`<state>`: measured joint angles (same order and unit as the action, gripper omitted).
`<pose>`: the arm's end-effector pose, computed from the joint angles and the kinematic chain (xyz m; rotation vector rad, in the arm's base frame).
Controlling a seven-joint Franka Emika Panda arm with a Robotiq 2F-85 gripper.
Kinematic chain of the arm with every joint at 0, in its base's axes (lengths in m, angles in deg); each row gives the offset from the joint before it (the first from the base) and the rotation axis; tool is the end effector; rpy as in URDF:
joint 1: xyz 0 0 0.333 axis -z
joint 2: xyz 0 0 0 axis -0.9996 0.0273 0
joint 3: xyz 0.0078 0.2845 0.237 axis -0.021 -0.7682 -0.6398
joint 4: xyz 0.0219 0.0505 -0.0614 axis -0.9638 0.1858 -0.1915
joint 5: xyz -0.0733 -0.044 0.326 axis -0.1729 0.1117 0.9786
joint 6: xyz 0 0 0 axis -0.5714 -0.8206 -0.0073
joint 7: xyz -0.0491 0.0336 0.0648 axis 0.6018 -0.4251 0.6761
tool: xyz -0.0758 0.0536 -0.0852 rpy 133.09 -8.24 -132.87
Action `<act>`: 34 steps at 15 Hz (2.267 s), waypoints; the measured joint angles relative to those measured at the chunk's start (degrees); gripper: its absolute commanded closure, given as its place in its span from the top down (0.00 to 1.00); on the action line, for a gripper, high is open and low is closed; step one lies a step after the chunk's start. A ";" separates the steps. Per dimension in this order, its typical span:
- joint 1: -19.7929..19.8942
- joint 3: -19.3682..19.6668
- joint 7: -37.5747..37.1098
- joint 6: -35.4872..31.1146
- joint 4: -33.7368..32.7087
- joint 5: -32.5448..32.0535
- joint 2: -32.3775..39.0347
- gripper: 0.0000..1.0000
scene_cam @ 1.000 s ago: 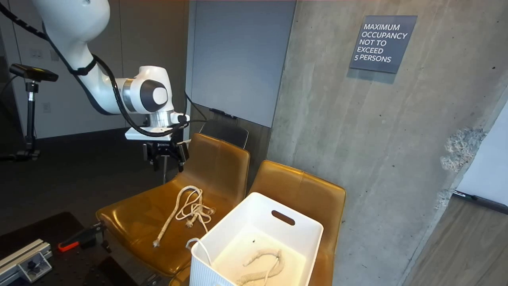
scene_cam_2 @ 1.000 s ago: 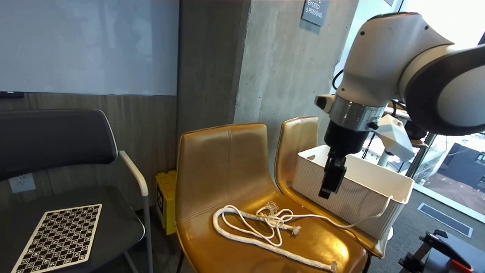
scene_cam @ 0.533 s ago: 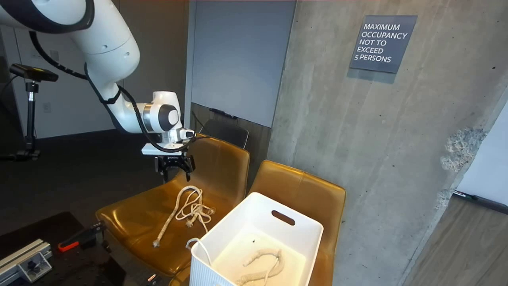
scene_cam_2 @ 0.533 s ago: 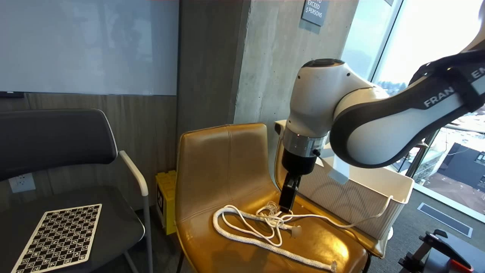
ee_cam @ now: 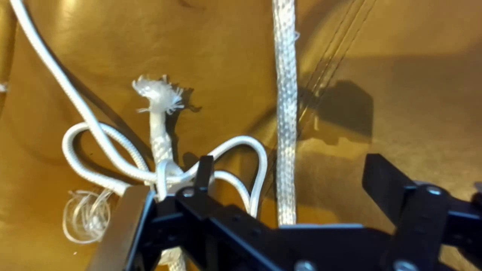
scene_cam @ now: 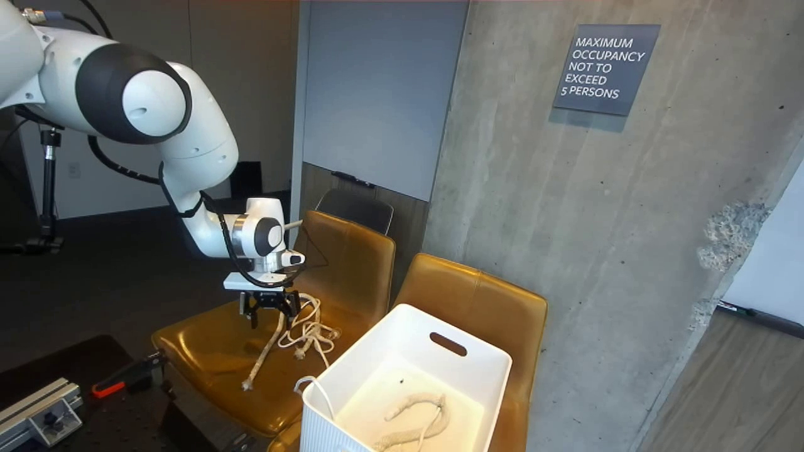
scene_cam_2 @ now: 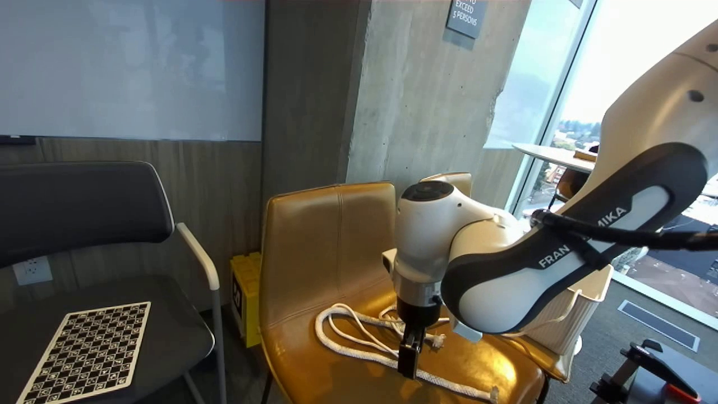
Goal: Put the white cords in the storage container.
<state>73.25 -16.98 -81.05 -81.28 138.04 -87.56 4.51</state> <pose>0.6366 0.1945 0.1113 2.8344 0.7901 -0.1281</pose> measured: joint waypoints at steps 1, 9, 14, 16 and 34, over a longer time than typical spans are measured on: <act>-0.30 0.15 0.00 0.01 -1.18 0.03 1.71 1.00; -1.06 2.06 0.44 3.83 -14.58 0.03 10.94 1.00; -1.37 3.05 1.11 8.15 -21.18 0.02 14.15 1.00; -1.64 3.82 1.17 9.21 -23.46 -0.01 15.28 1.00; -1.09 6.90 3.16 20.89 -41.66 0.51 25.34 0.66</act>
<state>72.17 -10.07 -77.89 -60.39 96.38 -87.05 29.85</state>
